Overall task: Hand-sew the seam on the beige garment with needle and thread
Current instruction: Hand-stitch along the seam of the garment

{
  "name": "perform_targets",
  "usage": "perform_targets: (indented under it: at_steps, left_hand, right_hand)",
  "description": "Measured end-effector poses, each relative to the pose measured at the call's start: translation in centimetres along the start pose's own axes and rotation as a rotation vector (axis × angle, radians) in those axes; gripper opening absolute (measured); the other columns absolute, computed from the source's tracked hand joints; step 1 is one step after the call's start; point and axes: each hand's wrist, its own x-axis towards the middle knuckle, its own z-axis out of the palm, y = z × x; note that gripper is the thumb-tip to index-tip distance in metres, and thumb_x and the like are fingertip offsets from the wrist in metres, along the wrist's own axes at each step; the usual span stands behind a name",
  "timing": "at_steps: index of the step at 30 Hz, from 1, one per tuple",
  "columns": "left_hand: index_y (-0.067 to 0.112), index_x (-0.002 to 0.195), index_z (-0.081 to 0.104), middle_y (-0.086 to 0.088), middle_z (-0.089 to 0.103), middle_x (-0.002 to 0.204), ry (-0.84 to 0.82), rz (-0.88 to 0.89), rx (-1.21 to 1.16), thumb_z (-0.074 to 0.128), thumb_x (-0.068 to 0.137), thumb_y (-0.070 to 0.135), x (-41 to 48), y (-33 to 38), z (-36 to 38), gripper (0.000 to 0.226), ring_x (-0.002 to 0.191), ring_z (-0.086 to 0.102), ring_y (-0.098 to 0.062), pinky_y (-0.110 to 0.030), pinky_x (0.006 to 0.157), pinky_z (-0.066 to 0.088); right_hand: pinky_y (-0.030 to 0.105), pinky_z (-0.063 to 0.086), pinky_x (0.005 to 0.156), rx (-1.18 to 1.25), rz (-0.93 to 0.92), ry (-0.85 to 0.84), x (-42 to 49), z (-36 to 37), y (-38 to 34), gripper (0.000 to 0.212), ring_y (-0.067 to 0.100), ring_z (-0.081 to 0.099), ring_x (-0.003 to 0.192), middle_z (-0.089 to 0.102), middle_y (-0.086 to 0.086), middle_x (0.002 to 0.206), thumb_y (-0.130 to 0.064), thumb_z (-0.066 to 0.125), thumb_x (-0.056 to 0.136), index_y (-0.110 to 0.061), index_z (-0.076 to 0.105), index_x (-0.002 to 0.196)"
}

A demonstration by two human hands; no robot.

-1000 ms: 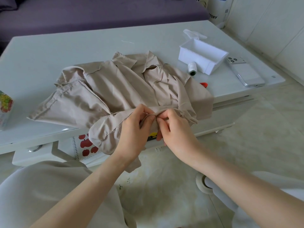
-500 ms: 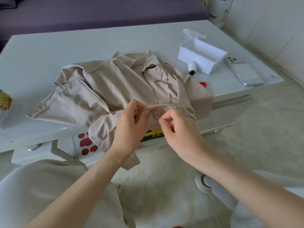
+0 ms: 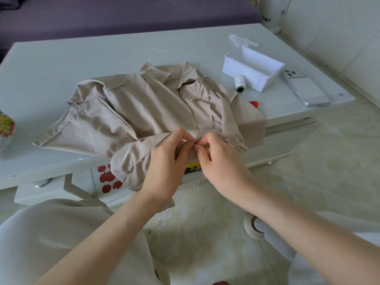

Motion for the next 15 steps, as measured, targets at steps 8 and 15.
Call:
perform_targets:
  at_steps: [8, 15]
  left_hand:
    - [0.009, 0.087, 0.061, 0.005, 0.061, 0.071, 0.027, 0.014, 0.005, 0.054, 0.093, 0.003, 0.0, -0.1, 0.0, 0.011, 0.069, 0.055, -0.011, -0.015, 0.06, 0.043]
    - [0.012, 0.086, 0.056, 0.01, 0.059, 0.067, 0.058, 0.003, -0.021, 0.053, 0.094, 0.002, 0.4, 0.1, -0.3, 0.014, 0.062, 0.055, -0.004, -0.008, 0.057, 0.04]
  right_hand:
    - [0.015, 0.037, 0.053, 0.15, 0.021, -0.067, -0.5, 0.7, -0.3, 0.008, 0.004, 0.046, 0.062, 0.048, -0.007, 0.073, -0.015, 0.034, 0.101, -0.014, 0.041, 0.105]
    - [0.007, 0.039, 0.066, 0.165, -0.063, -0.127, -1.5, 0.7, 0.2, 0.025, 0.003, 0.054, 0.074, 0.054, -0.01, 0.079, -0.011, 0.037, 0.101, -0.007, 0.042, 0.124]
